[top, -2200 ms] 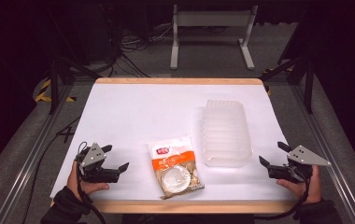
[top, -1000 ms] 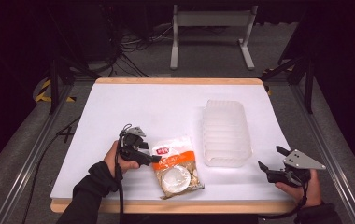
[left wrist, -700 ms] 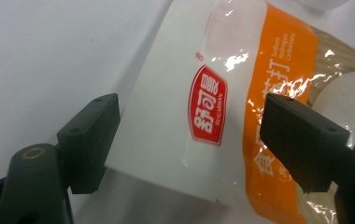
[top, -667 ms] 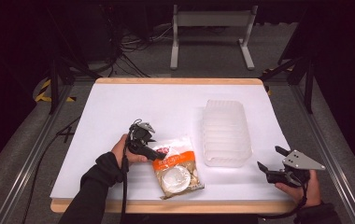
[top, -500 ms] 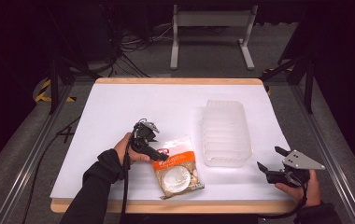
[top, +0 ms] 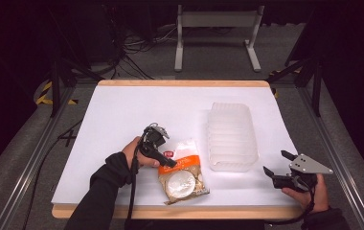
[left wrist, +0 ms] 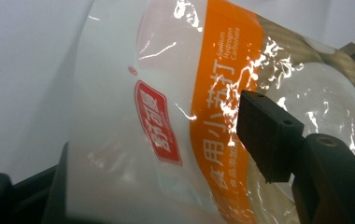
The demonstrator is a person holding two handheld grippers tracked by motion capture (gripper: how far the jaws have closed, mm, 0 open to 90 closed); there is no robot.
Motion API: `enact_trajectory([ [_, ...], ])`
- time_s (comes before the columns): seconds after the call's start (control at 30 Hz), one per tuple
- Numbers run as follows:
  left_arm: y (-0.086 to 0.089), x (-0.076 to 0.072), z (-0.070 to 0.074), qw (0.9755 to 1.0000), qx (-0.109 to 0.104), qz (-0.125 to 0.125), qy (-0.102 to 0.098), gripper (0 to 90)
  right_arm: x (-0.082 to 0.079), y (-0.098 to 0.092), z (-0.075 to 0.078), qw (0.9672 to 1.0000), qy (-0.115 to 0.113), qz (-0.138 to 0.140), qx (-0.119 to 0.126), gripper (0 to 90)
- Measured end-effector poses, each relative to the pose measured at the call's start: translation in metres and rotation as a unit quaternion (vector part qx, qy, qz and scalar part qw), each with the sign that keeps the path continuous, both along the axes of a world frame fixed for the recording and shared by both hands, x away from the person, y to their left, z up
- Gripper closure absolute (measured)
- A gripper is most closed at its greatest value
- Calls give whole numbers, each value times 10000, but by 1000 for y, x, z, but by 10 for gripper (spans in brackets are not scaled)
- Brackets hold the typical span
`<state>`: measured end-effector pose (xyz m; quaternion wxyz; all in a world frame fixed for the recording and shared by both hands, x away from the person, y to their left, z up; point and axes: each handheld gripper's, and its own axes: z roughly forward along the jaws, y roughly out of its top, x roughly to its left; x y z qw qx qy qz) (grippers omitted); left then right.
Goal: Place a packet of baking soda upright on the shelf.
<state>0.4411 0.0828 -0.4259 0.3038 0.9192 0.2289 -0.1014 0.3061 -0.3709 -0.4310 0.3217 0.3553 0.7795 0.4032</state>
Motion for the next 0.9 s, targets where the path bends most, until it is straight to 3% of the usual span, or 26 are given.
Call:
enact_trajectory([
  [0.17,-6,0,1,9996,69,-136,-241,699,0,-2,0,10000,10,-14,18,145],
  [0.27,-5,-3,5,9990,-64,-203,-389,839,0,-3,0,10000,1,-22,29,145],
  [0.4,-4,-9,12,9976,-210,-259,-611,884,0,-3,0,10000,8,-28,34,145],
  [0.57,1,-28,34,9924,-479,-270,-1097,896,0,-2,0,10000,-20,-31,36,145],
  [0.73,5,-52,55,9841,-717,-298,-1599,896,0,-3,1,10000,-36,-37,43,145],
  [0.77,5,-55,59,9825,-757,-313,-1671,896,0,-4,1,10000,-46,-45,50,145],
  [0.8,5,-55,59,9825,-757,-313,-1671,897,-1,-4,1,10000,-49,-50,60,145],
  [0.9,5,-64,69,9771,-891,-254,-1915,897,-1,-4,2,9999,-60,-57,58,145],
])
